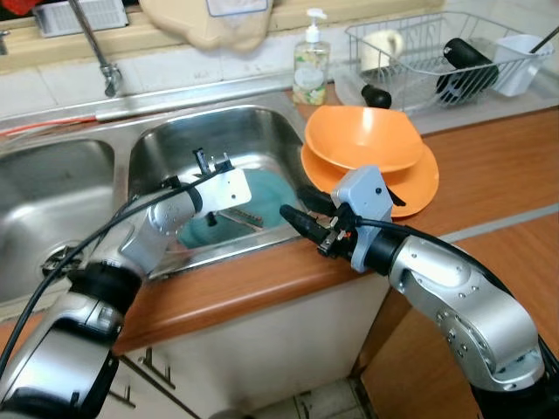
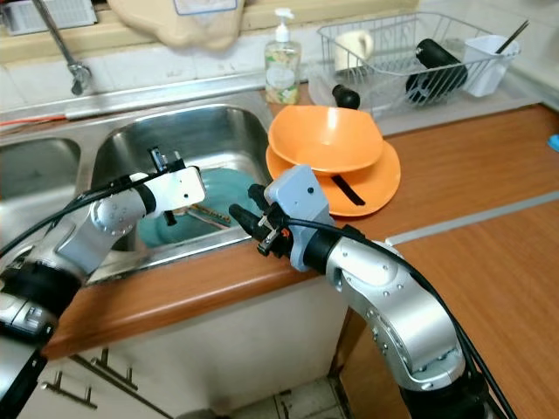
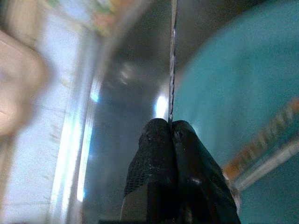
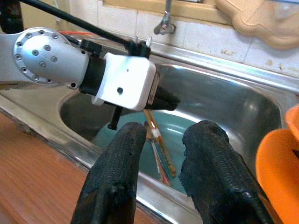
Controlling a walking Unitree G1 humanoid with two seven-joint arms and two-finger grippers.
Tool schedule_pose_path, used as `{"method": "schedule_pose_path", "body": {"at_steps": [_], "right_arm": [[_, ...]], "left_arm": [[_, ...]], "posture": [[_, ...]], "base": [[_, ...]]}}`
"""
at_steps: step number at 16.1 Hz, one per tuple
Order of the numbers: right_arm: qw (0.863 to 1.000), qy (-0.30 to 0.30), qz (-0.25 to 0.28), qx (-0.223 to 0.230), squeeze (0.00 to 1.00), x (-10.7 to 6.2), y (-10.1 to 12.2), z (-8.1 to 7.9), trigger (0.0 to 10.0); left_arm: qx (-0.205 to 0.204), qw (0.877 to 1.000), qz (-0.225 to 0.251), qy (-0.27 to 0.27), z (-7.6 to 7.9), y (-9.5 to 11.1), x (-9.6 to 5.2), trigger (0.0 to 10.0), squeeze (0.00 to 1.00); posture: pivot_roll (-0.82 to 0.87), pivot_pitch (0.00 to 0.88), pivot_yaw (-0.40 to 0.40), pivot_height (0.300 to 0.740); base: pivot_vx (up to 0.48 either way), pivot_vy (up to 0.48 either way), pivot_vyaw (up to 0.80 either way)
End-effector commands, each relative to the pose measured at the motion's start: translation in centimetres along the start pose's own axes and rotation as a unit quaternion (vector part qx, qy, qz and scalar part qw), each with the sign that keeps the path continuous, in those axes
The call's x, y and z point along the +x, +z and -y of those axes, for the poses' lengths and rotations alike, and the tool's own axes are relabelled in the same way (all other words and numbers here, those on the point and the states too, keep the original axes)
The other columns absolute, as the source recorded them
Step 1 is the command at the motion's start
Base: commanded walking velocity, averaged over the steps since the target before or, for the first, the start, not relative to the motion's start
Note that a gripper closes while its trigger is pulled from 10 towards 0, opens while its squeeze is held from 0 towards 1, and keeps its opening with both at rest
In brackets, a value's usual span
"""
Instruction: Kitchen organization
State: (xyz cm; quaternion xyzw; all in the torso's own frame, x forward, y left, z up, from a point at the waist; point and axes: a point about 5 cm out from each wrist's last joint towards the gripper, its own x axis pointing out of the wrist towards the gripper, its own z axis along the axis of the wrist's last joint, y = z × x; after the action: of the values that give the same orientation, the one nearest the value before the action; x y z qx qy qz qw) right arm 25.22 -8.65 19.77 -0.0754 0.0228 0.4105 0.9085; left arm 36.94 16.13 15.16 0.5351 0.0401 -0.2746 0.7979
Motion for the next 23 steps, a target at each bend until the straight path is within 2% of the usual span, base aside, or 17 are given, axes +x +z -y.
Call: {"method": "schedule_pose_path", "body": {"at_steps": [1,2,3,4,9,11,12,13,15,16,17,18,19,20,23], "right_arm": [[1.000,0.002,0.000,-0.006,0.00,0.1,0.0,0.0,10.0],[1.000,0.002,0.000,-0.007,0.00,0.2,0.0,0.0,10.0],[1.000,0.001,0.000,-0.007,0.00,0.2,0.0,0.0,10.0],[1.000,0.001,0.000,-0.007,0.00,0.2,0.0,-0.1,10.0],[1.000,0.001,-0.001,-0.008,0.00,0.2,0.0,-0.1,10.0],[1.000,-0.017,0.006,-0.011,0.00,0.3,0.2,0.4,10.0],[1.000,-0.028,0.008,-0.010,0.00,0.4,0.3,0.8,10.0],[0.999,-0.048,0.011,-0.011,0.00,0.4,0.5,1.3,10.0],[0.994,-0.109,0.019,-0.001,0.00,0.4,0.8,2.9,10.0],[0.990,-0.136,0.023,0.019,0.00,0.3,1.0,3.7,10.0],[0.981,-0.186,0.031,0.050,1.00,0.0,1.3,5.2,10.0],[0.975,-0.209,0.034,0.063,1.00,-0.3,1.4,6.0,10.0],[0.965,-0.247,0.038,0.082,1.00,-0.7,1.7,7.5,10.0],[0.958,-0.267,0.039,0.095,1.00,-1.0,1.8,8.3,10.0],[0.940,-0.320,0.024,0.117,1.00,-1.7,1.6,11.1,10.0]], "left_arm": [[0.006,0.999,-0.028,-0.022,-0.2,-0.7,0.2,10.0,0.00],[-0.008,0.998,-0.053,-0.046,0.0,-1.4,0.5,10.0,0.00],[-0.026,0.994,-0.073,-0.082,0.5,-2.0,0.7,10.0,0.42],[-0.035,0.992,-0.075,-0.091,0.6,-2.1,0.8,10.0,1.00],[-0.053,0.988,-0.078,-0.123,1.4,-2.2,1.1,10.0,1.00],[-0.073,0.987,-0.071,-0.125,1.7,-2.3,1.1,10.0,1.00],[-0.084,0.987,-0.065,-0.121,1.7,-2.3,1.1,10.0,1.00],[-0.084,0.990,-0.055,-0.100,1.4,-2.2,1.0,10.0,1.00],[-0.116,0.992,-0.029,-0.046,0.6,-1.9,1.0,10.0,1.00],[-0.156,0.987,-0.012,-0.030,0.4,-1.7,1.0,10.0,0.44],[-0.219,0.975,0.033,0.002,0.1,-1.2,0.8,10.0,0.00],[-0.257,0.964,0.071,0.018,-0.1,-0.8,0.6,10.0,0.00],[-0.298,0.945,0.130,0.041,-0.3,0.1,0.1,10.0,0.00],[-0.316,0.933,0.161,0.054,-0.4,0.5,-0.4,10.0,0.00],[-0.331,0.920,0.200,0.064,0.4,1.0,-2.0,10.0,0.00]], "posture": [[-0.03,0.000,0.095,0.740],[-0.03,0.000,0.097,0.740],[-0.03,0.000,0.101,0.740],[-0.03,0.000,0.103,0.740],[-0.03,0.000,0.097,0.740],[-0.03,0.000,0.093,0.740],[-0.03,0.000,0.090,0.740],[-0.03,0.000,0.090,0.740],[-0.02,0.000,0.089,0.740],[-0.02,0.000,0.087,0.740],[-0.02,0.000,0.085,0.740],[-0.02,0.000,0.082,0.740],[-0.02,0.000,0.079,0.740],[-0.02,0.000,0.078,0.740],[-0.01,0.000,0.064,0.740]], "base": [[0.000,0.000,0.00],[0.000,0.000,0.00],[0.000,0.000,0.00],[0.000,0.000,0.00],[0.000,0.000,0.00],[0.000,0.000,0.00],[0.000,0.000,0.00],[0.000,0.000,0.00],[0.000,0.000,0.00],[0.000,0.000,0.00],[0.000,0.000,0.00],[0.000,0.000,0.00],[0.000,0.000,0.00],[0.000,0.000,0.00],[0.000,0.000,0.00]]}}
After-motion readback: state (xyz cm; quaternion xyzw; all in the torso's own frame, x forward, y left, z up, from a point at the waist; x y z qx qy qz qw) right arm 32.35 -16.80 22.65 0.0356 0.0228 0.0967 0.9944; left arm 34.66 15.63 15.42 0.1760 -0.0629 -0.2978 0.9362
